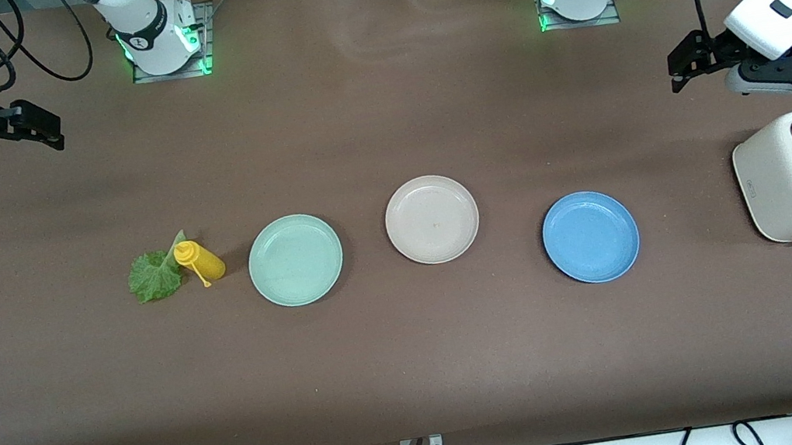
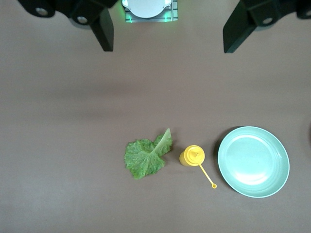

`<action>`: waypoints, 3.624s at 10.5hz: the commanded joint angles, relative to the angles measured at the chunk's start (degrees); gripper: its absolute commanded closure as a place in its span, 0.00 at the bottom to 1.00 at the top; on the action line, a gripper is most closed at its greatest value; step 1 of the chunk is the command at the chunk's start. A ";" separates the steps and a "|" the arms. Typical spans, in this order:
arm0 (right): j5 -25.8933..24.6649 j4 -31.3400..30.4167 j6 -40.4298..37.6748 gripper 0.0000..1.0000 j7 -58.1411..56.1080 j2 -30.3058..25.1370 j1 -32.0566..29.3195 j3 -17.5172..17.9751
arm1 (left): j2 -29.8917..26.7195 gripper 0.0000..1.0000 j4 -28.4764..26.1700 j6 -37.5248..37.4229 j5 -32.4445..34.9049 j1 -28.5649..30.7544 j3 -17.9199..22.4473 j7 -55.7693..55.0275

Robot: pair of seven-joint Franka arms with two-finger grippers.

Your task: Make sandwich on beige plate with both arms

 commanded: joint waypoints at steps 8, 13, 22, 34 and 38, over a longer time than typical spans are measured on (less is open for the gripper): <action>0.02 0.27 1.92 0.00 -0.43 0.96 -0.67 -0.24 | -0.48 0.00 -0.03 0.39 -1.44 3.69 -4.81 0.52; -0.25 0.27 1.58 0.00 -0.43 0.79 -0.32 1.95 | -0.48 0.00 0.06 -0.05 -1.36 3.77 -4.73 0.61; 0.63 0.36 3.16 0.00 -0.43 1.49 -0.32 2.13 | -0.39 0.00 0.58 -0.32 -1.01 3.60 -4.81 0.88; 0.63 0.00 3.69 0.00 0.09 2.29 -0.85 1.60 | -0.13 0.00 1.03 -0.85 -0.04 2.99 -5.08 0.61; 0.63 -0.26 3.78 0.00 0.18 2.55 -0.76 1.60 | -0.13 0.00 1.29 -0.93 -0.12 2.98 -5.08 0.53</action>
